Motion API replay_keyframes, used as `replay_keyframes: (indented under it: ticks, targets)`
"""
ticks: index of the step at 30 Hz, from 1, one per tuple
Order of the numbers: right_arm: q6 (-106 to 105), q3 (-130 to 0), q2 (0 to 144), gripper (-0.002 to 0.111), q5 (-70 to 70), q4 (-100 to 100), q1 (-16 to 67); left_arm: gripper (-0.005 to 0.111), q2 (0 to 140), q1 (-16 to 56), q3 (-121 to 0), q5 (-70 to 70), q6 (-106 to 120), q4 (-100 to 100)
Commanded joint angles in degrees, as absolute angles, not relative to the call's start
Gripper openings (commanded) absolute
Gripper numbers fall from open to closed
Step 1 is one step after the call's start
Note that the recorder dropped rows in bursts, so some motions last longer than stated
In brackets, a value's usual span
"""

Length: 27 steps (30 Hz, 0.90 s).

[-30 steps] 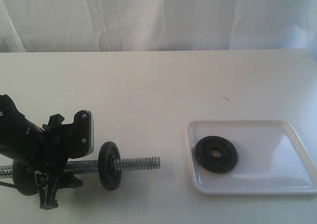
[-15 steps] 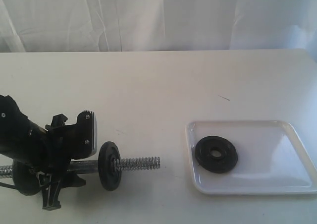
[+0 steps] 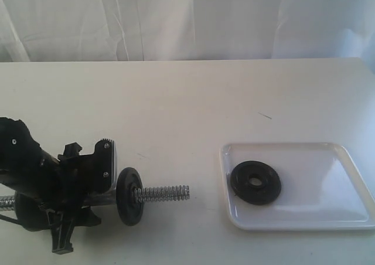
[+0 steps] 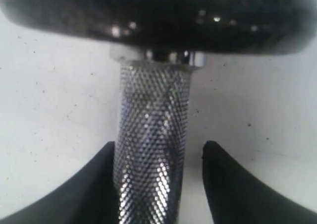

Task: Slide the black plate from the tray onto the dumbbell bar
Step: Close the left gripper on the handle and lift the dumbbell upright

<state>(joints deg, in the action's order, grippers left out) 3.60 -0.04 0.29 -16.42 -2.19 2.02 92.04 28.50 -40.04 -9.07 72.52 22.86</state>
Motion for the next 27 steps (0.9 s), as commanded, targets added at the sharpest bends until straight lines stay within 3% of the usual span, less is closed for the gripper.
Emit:
replay_keyframes:
  ticks: [1,15,27]
  targets:
    - [3.72,0.00,0.00,0.000,-15.83,-1.87,2.24,0.049,92.00,28.82,-40.82,-10.77,71.94,24.09]
    - [3.72,0.00,0.00,0.000,-15.83,-1.87,2.24,0.002,91.89,28.82,-43.51,-17.63,71.94,24.37]
    - [3.72,0.00,0.00,0.000,-15.83,-1.87,2.24,0.000,85.39,28.82,-43.51,-17.63,71.94,25.80]
